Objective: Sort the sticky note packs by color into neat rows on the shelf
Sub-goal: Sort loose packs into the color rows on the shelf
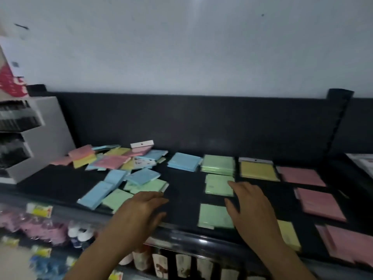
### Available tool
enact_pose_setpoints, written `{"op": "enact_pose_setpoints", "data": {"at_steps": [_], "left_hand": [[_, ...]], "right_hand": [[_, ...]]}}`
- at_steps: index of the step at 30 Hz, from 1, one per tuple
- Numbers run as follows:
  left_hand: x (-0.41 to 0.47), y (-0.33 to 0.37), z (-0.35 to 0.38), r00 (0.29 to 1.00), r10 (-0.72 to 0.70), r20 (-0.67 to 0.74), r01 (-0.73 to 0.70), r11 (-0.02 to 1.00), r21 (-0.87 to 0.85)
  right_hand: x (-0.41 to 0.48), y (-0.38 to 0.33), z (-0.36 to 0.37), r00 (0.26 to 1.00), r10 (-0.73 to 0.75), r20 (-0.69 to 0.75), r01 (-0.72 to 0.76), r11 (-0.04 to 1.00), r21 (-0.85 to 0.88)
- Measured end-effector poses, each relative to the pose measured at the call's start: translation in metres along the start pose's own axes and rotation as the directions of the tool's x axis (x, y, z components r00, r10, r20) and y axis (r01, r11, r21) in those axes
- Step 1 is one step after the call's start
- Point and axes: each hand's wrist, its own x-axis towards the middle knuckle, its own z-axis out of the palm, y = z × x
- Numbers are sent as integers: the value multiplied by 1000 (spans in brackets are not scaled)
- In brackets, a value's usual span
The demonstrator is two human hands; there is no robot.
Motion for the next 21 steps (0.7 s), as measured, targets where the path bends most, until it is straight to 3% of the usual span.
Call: {"op": "enact_pose_setpoints", "data": {"at_steps": [14, 21], "left_hand": [[-58, -207, -34, 998, -67, 11, 67, 998, 12], [-50, -246, -31, 1000, 0, 1, 0, 998, -55]], "right_hand": [[40, -186, 106, 988, -70, 134, 68, 997, 22], [45, -244, 150, 979, -5, 203, 13, 999, -39]]}}
